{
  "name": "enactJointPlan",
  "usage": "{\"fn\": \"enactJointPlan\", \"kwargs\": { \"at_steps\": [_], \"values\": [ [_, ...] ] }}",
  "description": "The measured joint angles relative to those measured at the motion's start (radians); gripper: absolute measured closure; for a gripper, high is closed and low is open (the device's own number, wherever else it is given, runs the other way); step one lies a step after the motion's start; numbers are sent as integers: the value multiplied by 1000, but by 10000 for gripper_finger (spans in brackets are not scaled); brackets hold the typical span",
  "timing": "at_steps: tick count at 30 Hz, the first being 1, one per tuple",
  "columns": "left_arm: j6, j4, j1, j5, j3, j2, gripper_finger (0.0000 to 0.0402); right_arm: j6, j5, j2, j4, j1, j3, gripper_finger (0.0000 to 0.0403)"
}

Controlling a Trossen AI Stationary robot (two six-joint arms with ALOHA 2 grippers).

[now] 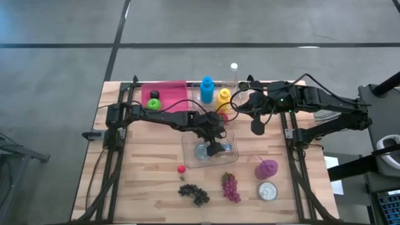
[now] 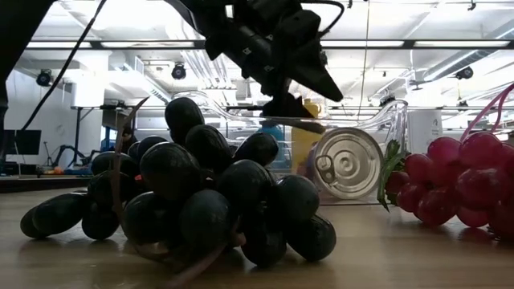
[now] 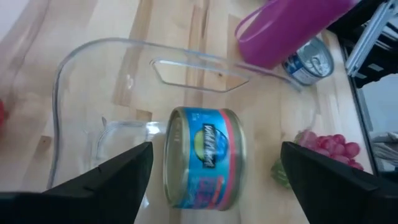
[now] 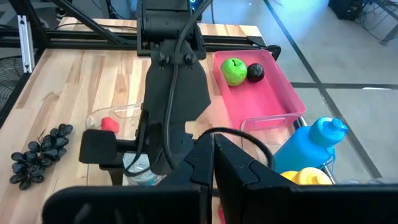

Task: Pick & Place Food Item
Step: Put the blue pink tuna can into the bottom transparent bin

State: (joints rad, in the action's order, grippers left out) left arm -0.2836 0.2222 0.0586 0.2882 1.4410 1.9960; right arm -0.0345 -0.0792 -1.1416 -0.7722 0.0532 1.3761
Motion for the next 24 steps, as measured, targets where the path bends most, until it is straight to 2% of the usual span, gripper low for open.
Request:
{"fn": "enactJointPlan", "kwargs": {
  "at_steps": [6, 18, 24],
  "values": [
    [33, 14, 0, 4, 0, -53, 51, -2, 0, 0, 0, 0, 0, 394],
    [26, 119, -6, 114, 0, -139, 50, 0, 0, 0, 0, 0, 0, 394],
    [72, 123, -34, 121, 0, -145, 71, -2, 0, 0, 0, 0, 0, 394]
  ]
}}
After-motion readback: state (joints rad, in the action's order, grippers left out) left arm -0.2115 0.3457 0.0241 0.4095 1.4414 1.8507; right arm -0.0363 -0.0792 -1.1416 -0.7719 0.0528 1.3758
